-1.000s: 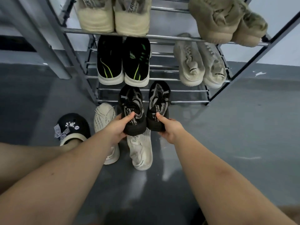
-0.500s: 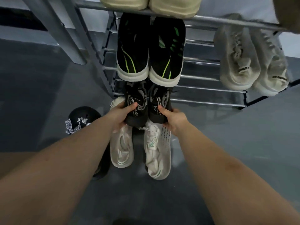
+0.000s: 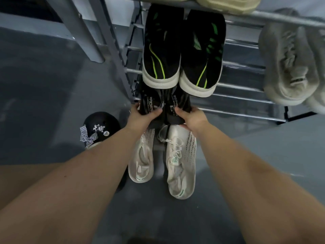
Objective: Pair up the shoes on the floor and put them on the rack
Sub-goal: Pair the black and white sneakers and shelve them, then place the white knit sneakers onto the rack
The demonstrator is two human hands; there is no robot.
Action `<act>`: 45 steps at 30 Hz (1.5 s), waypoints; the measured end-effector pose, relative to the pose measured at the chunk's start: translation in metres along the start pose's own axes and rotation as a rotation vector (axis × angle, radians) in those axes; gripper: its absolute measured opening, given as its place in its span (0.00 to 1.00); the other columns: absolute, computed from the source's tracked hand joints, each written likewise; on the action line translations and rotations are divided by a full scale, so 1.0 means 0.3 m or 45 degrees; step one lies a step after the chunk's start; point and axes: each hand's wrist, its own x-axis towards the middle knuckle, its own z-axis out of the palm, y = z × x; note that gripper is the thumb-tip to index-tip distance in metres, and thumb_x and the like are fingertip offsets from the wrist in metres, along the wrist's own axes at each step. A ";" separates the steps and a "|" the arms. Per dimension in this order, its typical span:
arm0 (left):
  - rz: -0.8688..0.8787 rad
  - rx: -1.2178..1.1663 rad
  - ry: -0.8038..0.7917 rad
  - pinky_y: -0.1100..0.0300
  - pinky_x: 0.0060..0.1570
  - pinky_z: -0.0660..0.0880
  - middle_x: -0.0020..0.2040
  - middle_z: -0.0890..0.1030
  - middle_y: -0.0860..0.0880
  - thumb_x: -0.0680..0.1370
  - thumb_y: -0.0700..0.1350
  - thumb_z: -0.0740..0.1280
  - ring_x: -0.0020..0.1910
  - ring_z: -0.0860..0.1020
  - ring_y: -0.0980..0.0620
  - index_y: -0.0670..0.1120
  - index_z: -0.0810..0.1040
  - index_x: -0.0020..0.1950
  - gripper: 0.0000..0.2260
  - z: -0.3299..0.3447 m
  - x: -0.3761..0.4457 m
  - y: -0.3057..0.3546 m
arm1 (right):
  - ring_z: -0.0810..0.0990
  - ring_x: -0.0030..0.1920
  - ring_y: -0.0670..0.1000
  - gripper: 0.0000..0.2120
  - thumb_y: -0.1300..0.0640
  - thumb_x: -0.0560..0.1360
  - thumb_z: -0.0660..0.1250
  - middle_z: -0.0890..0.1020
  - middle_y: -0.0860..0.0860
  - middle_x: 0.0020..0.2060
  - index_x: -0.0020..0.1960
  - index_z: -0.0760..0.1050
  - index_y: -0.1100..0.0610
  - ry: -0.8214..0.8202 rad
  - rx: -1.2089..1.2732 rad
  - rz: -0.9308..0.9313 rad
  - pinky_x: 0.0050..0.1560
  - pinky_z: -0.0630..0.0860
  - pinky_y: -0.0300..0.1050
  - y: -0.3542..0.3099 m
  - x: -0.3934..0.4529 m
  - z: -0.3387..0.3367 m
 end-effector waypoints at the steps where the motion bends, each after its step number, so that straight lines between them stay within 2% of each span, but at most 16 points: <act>1: 0.060 0.163 0.014 0.50 0.67 0.68 0.68 0.71 0.48 0.63 0.53 0.79 0.66 0.71 0.49 0.47 0.59 0.74 0.45 -0.004 -0.014 -0.023 | 0.80 0.53 0.53 0.19 0.54 0.72 0.73 0.81 0.55 0.56 0.60 0.74 0.58 -0.006 -0.074 -0.009 0.58 0.78 0.51 0.009 -0.014 -0.001; 4: 0.194 0.662 0.058 0.51 0.72 0.61 0.72 0.61 0.44 0.64 0.53 0.78 0.72 0.62 0.45 0.48 0.55 0.76 0.47 -0.026 -0.049 -0.084 | 0.79 0.60 0.54 0.30 0.57 0.70 0.75 0.79 0.54 0.61 0.68 0.69 0.58 -0.021 -0.217 -0.067 0.63 0.74 0.48 0.051 -0.038 0.005; 6: 0.236 0.765 0.084 0.53 0.71 0.61 0.71 0.62 0.42 0.67 0.50 0.76 0.71 0.63 0.44 0.47 0.55 0.76 0.43 -0.034 -0.053 -0.103 | 0.78 0.61 0.53 0.31 0.58 0.69 0.75 0.78 0.52 0.61 0.69 0.68 0.57 0.025 -0.325 -0.113 0.60 0.72 0.41 0.064 -0.048 0.011; 9: 0.261 0.763 0.139 0.53 0.69 0.64 0.68 0.68 0.42 0.69 0.47 0.75 0.68 0.68 0.43 0.47 0.63 0.73 0.36 -0.031 -0.042 -0.102 | 0.78 0.60 0.54 0.29 0.57 0.69 0.75 0.76 0.55 0.63 0.68 0.70 0.55 0.152 -0.420 -0.147 0.61 0.72 0.41 0.077 -0.039 0.025; 13: 0.296 0.713 0.223 0.50 0.66 0.68 0.64 0.73 0.43 0.71 0.49 0.73 0.65 0.72 0.44 0.48 0.67 0.71 0.30 -0.005 -0.038 -0.089 | 0.76 0.61 0.55 0.26 0.55 0.70 0.74 0.77 0.55 0.62 0.66 0.72 0.56 0.221 -0.416 -0.186 0.61 0.71 0.44 0.056 -0.024 0.024; 17: 0.379 0.600 0.303 0.49 0.64 0.71 0.62 0.77 0.45 0.72 0.49 0.72 0.61 0.75 0.45 0.47 0.70 0.69 0.27 0.023 -0.015 -0.044 | 0.77 0.61 0.54 0.25 0.56 0.72 0.72 0.79 0.53 0.61 0.67 0.72 0.58 0.274 -0.333 -0.231 0.54 0.68 0.38 -0.001 -0.009 0.009; 20: 0.340 0.562 0.307 0.49 0.65 0.71 0.63 0.78 0.45 0.73 0.49 0.71 0.62 0.75 0.46 0.47 0.69 0.71 0.27 0.015 0.034 0.010 | 0.77 0.61 0.54 0.26 0.55 0.72 0.73 0.79 0.54 0.61 0.67 0.71 0.59 0.286 -0.334 -0.223 0.55 0.69 0.39 -0.010 0.009 0.020; 24: 0.355 0.600 0.280 0.53 0.65 0.70 0.62 0.78 0.46 0.73 0.48 0.71 0.62 0.75 0.47 0.48 0.70 0.70 0.26 0.010 0.049 0.032 | 0.77 0.60 0.55 0.26 0.52 0.70 0.74 0.79 0.54 0.59 0.66 0.72 0.57 0.325 -0.399 -0.249 0.62 0.73 0.47 0.013 0.027 0.034; 27: 0.363 0.609 0.286 0.56 0.63 0.71 0.61 0.79 0.46 0.74 0.47 0.71 0.60 0.76 0.47 0.48 0.71 0.70 0.25 0.015 0.045 0.032 | 0.78 0.58 0.55 0.27 0.51 0.70 0.74 0.79 0.54 0.59 0.66 0.73 0.56 0.366 -0.434 -0.281 0.61 0.74 0.49 0.025 0.036 0.045; 33: 0.341 0.549 0.292 0.53 0.63 0.72 0.59 0.80 0.46 0.73 0.47 0.71 0.58 0.78 0.47 0.49 0.73 0.69 0.24 0.020 0.061 0.039 | 0.81 0.53 0.55 0.28 0.50 0.70 0.73 0.80 0.54 0.56 0.68 0.72 0.55 0.437 -0.350 -0.295 0.57 0.76 0.49 0.034 0.037 0.068; 36: 0.317 0.514 0.271 0.53 0.64 0.72 0.61 0.80 0.47 0.72 0.47 0.72 0.60 0.77 0.49 0.48 0.73 0.68 0.24 0.019 0.076 0.035 | 0.79 0.57 0.54 0.26 0.52 0.71 0.74 0.81 0.53 0.57 0.67 0.72 0.56 0.437 -0.313 -0.256 0.57 0.73 0.43 0.024 0.037 0.056; 40: 0.284 0.505 0.212 0.52 0.65 0.71 0.63 0.78 0.47 0.73 0.47 0.72 0.62 0.76 0.49 0.48 0.70 0.70 0.27 -0.001 0.069 0.042 | 0.77 0.60 0.53 0.29 0.54 0.70 0.74 0.78 0.52 0.60 0.67 0.68 0.58 0.309 -0.353 -0.185 0.53 0.68 0.38 -0.009 0.018 0.027; 42: 0.279 0.546 0.160 0.50 0.64 0.71 0.64 0.77 0.46 0.73 0.48 0.71 0.63 0.75 0.47 0.49 0.69 0.70 0.27 -0.009 0.050 0.025 | 0.75 0.63 0.54 0.31 0.51 0.71 0.74 0.75 0.53 0.64 0.68 0.66 0.57 0.260 -0.487 -0.182 0.57 0.69 0.42 -0.020 0.010 0.008; 44: 0.253 0.644 0.125 0.46 0.61 0.73 0.62 0.78 0.44 0.70 0.56 0.69 0.60 0.76 0.43 0.49 0.71 0.67 0.27 -0.018 0.027 -0.013 | 0.72 0.66 0.57 0.33 0.49 0.71 0.73 0.70 0.55 0.68 0.71 0.64 0.56 0.245 -0.633 -0.161 0.63 0.71 0.49 -0.015 -0.008 -0.017; 45: 0.204 0.689 0.119 0.44 0.61 0.72 0.62 0.76 0.43 0.68 0.60 0.68 0.61 0.75 0.41 0.48 0.70 0.67 0.30 -0.023 0.015 -0.038 | 0.71 0.67 0.58 0.34 0.48 0.71 0.72 0.67 0.55 0.69 0.72 0.63 0.56 0.246 -0.681 -0.141 0.64 0.71 0.51 -0.002 -0.020 -0.029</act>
